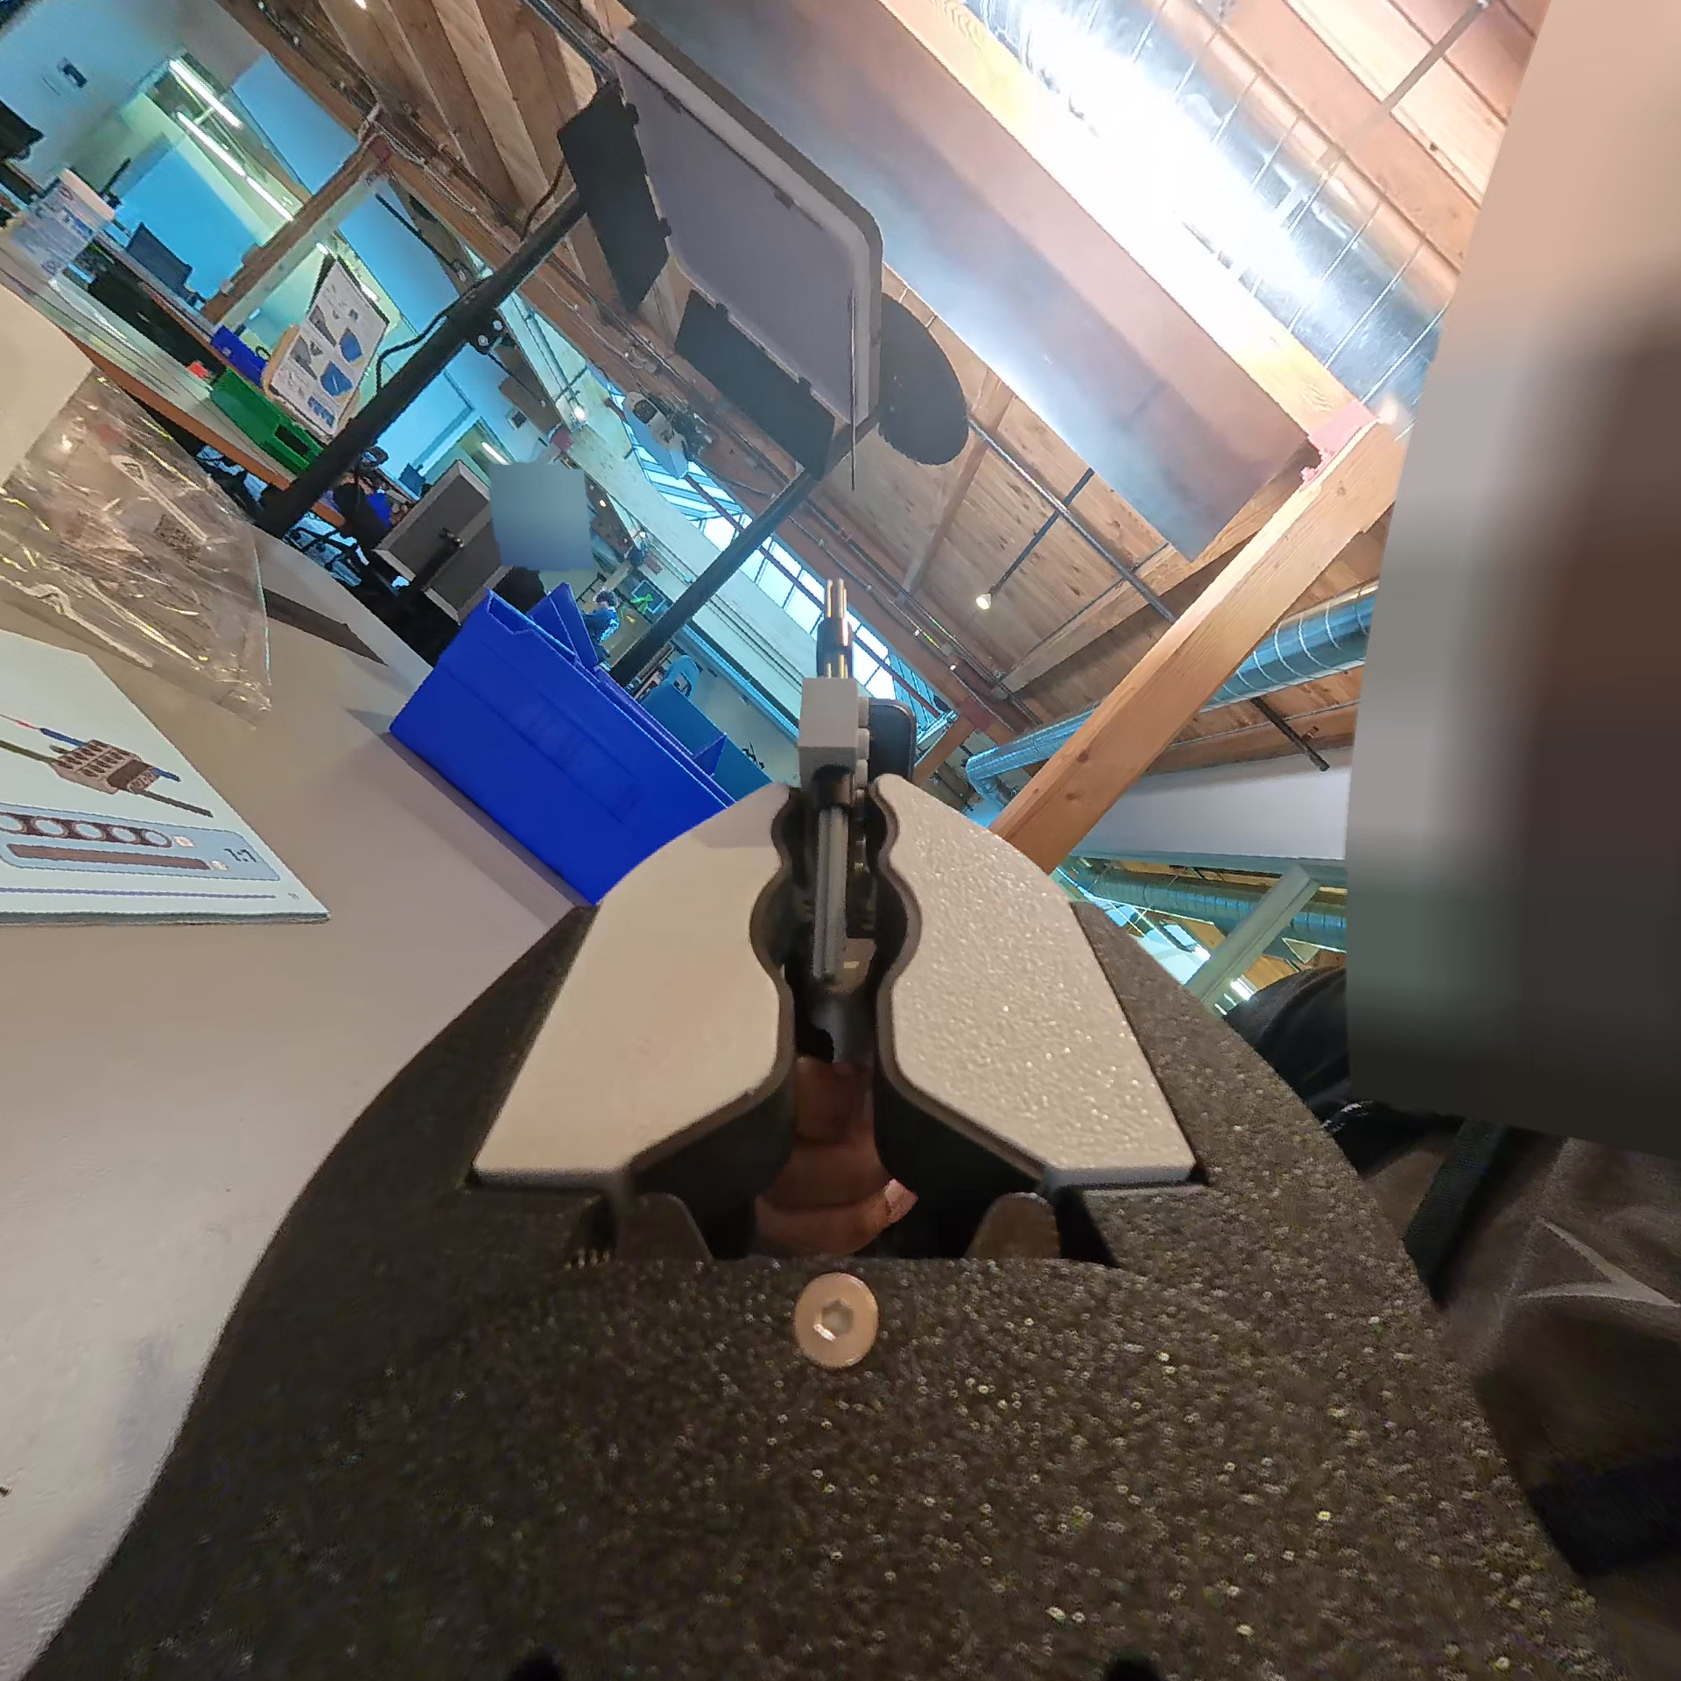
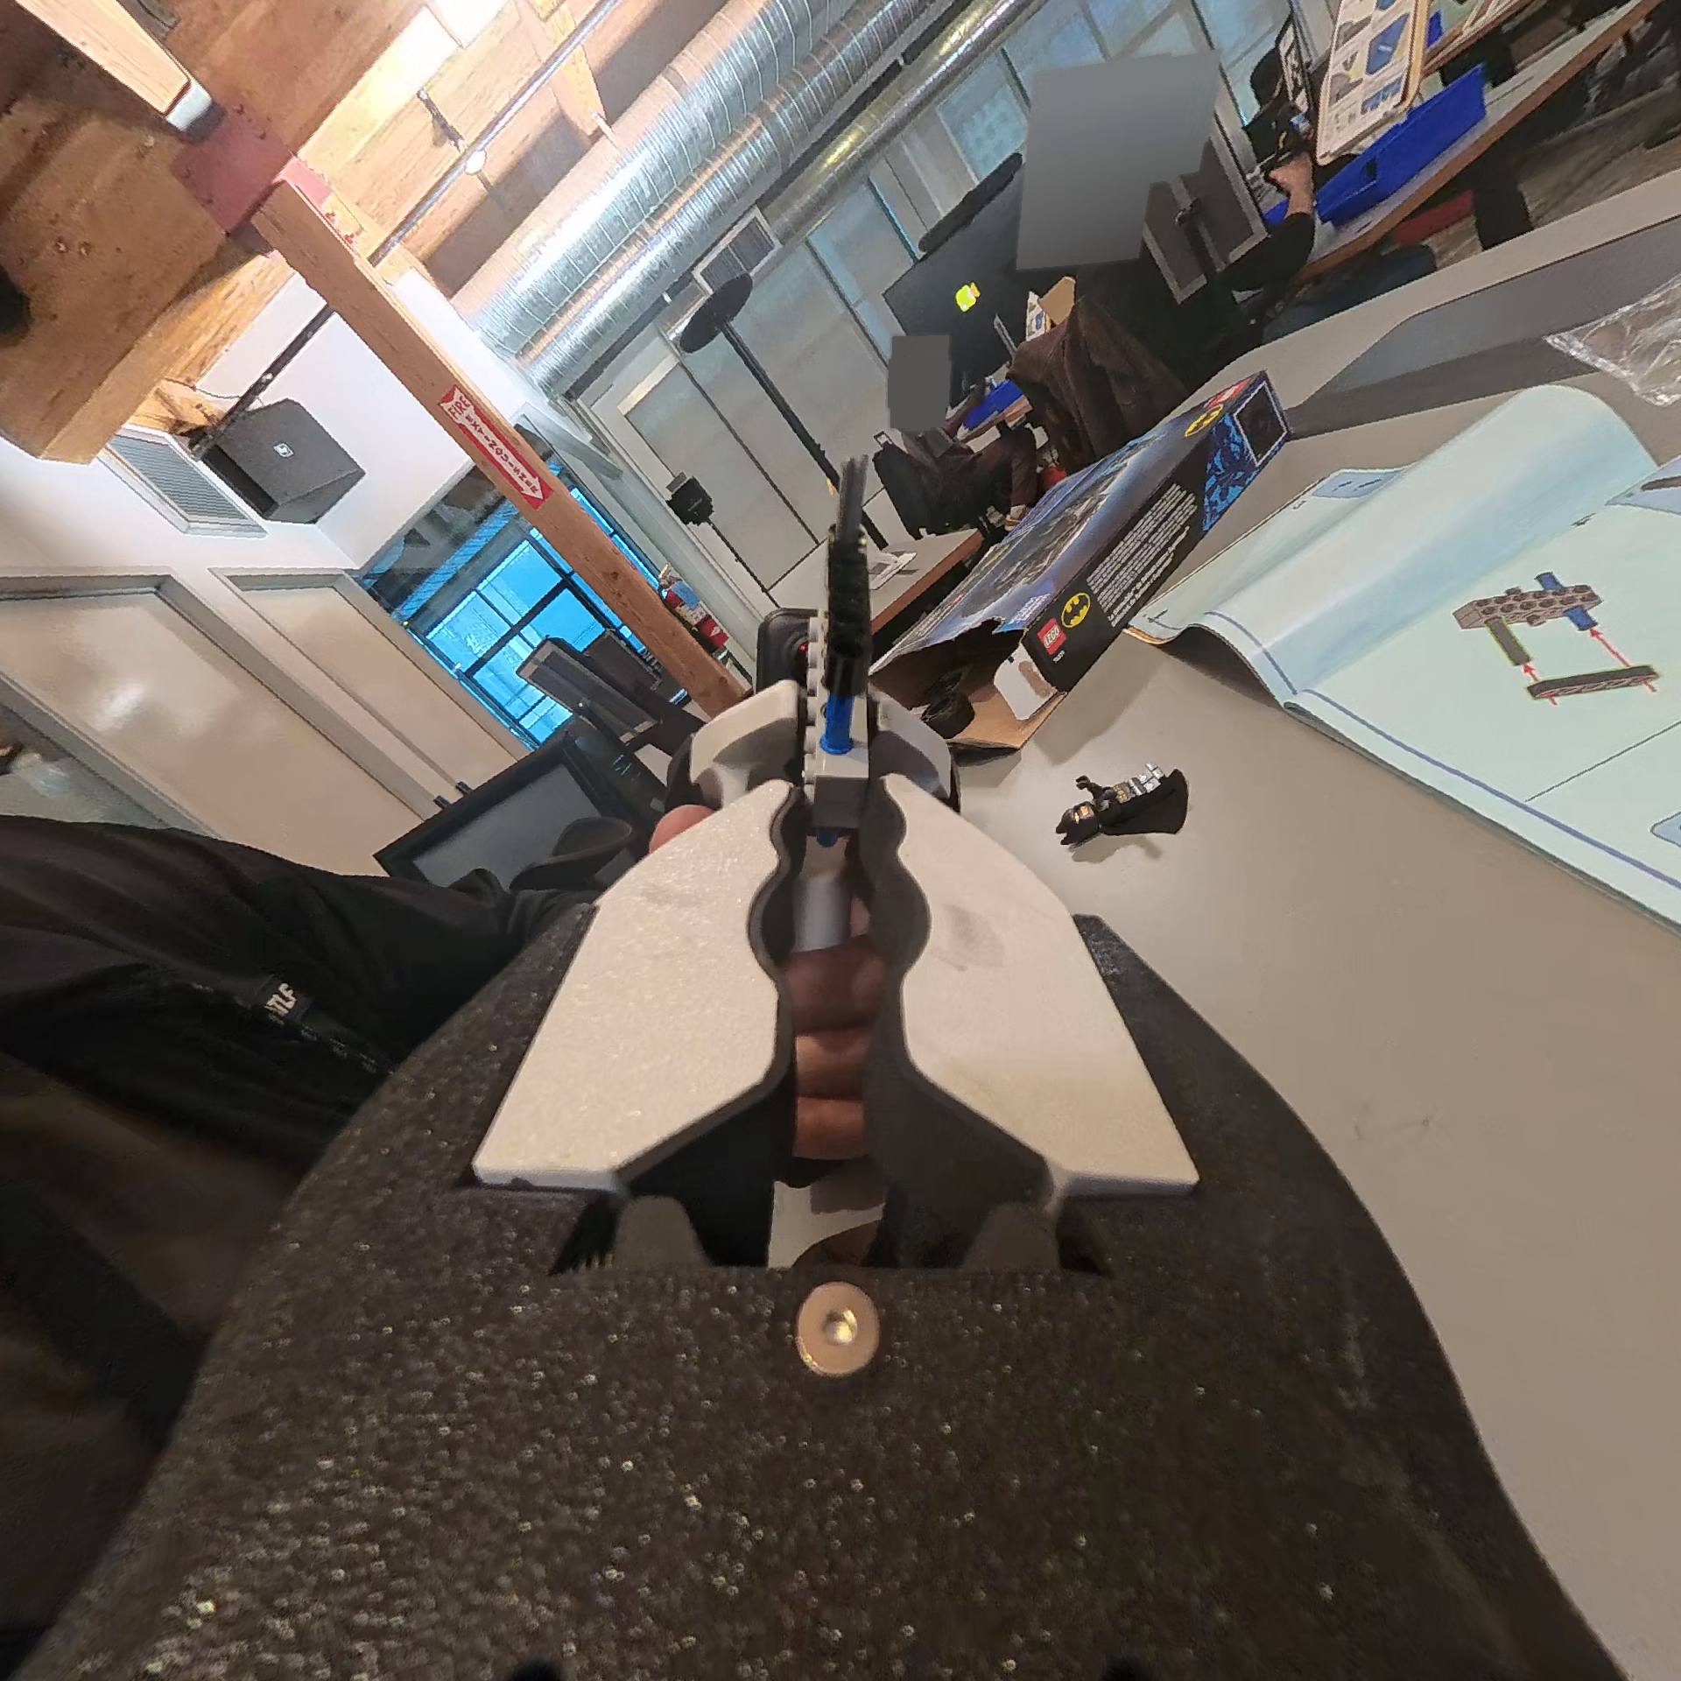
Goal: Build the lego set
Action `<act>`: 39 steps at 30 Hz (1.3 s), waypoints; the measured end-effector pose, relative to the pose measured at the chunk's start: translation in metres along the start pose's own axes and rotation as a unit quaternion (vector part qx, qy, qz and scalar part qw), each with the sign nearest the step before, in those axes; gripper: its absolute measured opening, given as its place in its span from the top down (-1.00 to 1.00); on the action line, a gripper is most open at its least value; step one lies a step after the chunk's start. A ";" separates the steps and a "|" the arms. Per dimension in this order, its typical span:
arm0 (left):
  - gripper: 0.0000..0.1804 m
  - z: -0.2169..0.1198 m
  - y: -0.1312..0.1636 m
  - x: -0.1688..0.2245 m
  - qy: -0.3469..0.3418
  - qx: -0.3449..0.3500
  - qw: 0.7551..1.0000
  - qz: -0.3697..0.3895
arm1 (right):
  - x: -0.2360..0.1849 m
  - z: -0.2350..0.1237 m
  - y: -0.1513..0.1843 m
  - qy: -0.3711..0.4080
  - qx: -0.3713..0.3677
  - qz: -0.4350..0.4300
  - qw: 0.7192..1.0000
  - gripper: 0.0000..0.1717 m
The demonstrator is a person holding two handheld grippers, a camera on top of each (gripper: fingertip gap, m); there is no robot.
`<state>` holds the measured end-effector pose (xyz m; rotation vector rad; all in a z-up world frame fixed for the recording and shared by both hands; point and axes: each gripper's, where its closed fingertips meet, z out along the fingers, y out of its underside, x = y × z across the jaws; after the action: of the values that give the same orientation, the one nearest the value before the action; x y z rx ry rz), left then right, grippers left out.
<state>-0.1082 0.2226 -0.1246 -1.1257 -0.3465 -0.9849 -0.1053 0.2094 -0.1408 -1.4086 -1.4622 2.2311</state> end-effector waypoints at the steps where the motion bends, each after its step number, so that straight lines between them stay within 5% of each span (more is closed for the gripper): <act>1: 0.87 0.000 0.000 0.000 0.000 0.000 1.000 -0.002 | 0.000 0.000 0.000 0.000 0.000 0.000 1.000 0.86; 12: 0.88 -0.005 0.004 -0.001 -0.019 -0.075 0.995 0.059 | 0.007 -0.018 -0.014 0.002 -0.038 -0.065 0.997 0.63; 27: 0.88 -0.008 0.030 -0.004 -0.026 -0.201 0.978 0.057 | 0.006 -0.029 0.000 -0.028 -0.133 -0.079 0.988 0.80; 39: 0.88 -0.008 0.030 -0.004 -0.032 -0.192 0.978 0.071 | 0.005 -0.029 0.006 -0.048 -0.136 -0.041 0.989 0.91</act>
<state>-0.0879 0.2202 -0.1489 -1.5134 -0.1252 -0.9113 -0.0845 0.2276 -0.1509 -1.2967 -1.8822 2.1416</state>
